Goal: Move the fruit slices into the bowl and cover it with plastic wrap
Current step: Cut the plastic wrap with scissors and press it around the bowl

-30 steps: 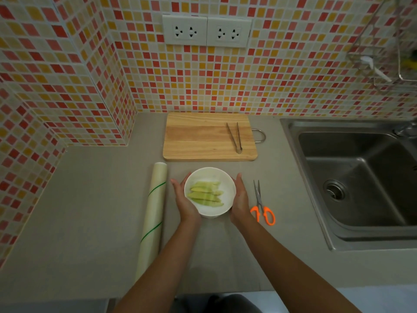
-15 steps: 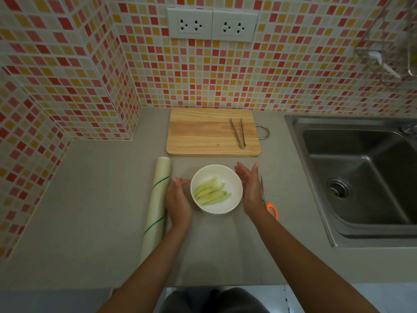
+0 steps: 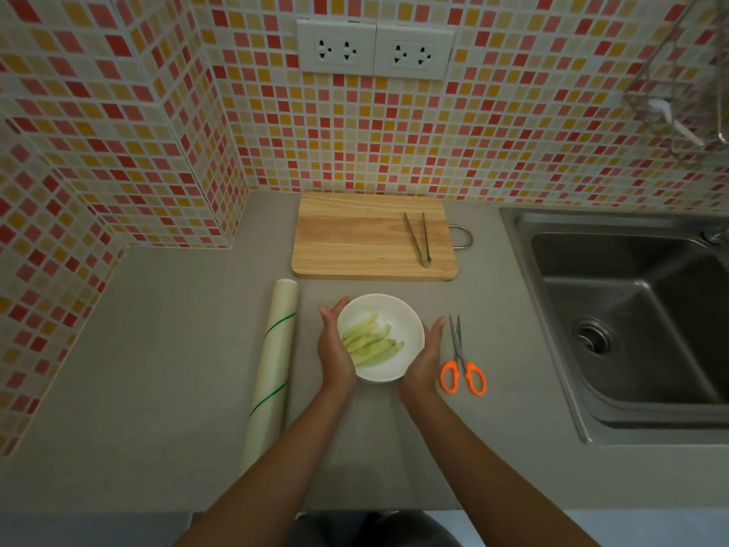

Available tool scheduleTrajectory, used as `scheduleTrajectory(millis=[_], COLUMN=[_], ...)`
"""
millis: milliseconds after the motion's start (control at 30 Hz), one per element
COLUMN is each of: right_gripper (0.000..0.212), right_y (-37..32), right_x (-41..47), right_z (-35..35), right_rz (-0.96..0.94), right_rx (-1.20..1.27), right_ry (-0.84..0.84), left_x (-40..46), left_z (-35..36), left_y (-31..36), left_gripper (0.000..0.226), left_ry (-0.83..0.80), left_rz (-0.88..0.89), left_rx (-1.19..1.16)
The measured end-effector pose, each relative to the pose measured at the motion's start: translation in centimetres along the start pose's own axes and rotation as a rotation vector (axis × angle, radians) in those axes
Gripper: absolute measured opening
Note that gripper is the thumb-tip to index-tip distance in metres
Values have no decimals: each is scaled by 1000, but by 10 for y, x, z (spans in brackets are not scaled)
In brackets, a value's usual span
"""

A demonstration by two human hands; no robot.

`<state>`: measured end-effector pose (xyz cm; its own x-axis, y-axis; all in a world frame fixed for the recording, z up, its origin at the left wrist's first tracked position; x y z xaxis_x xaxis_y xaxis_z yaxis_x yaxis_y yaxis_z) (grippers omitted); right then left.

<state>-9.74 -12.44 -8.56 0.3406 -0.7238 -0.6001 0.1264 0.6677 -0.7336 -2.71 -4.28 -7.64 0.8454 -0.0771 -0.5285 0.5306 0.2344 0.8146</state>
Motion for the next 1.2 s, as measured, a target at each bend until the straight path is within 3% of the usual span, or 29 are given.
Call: scheduleTrajectory(millis=[167, 300, 633, 733, 833, 933, 1033, 1200], right_gripper=[79, 61, 61, 70, 77, 76, 78, 81], right_y=[-4, -15, -28, -33, -41, -48, -48, -38], right_x=[7, 12, 18, 18, 20, 23, 21, 15], right_z=[-6, -6, 4, 5, 4, 0, 2, 13], right_rz=[22, -12, -109, -144, -193, -176, -134, -75], right_rx=[-152, -327, -480, -526, -492, -436, -392, -354], right_ry=[-17, -77, -99, -121, -124, -124, -167, -238], left_x=[3, 9, 35, 38, 38, 32, 23, 0], left_z=[-2, -2, 5, 10, 6, -7, -11, 0], left_y=[-2, 2, 29, 41, 49, 49, 36, 9], left_gripper=[53, 55, 68, 68, 68, 82, 85, 79], left_ry=[16, 4, -301, -364, -291, -186, -98, -37], left_rz=[73, 114, 52, 43, 96, 122, -73, -59], left_rx=[78, 158, 302, 354, 332, 286, -117, -76])
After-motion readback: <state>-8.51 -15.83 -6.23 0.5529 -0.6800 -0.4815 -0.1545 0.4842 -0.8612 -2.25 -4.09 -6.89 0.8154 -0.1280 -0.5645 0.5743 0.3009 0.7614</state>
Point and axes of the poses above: each hand's wrist, its own x-axis towards the middle knuckle, its own z-axis out of the palm, y = z × x, the point moved 1 cm from there along x, towards the middle knuckle, and after that the axes turned 12 degrees about y, right-handed, at the moved point
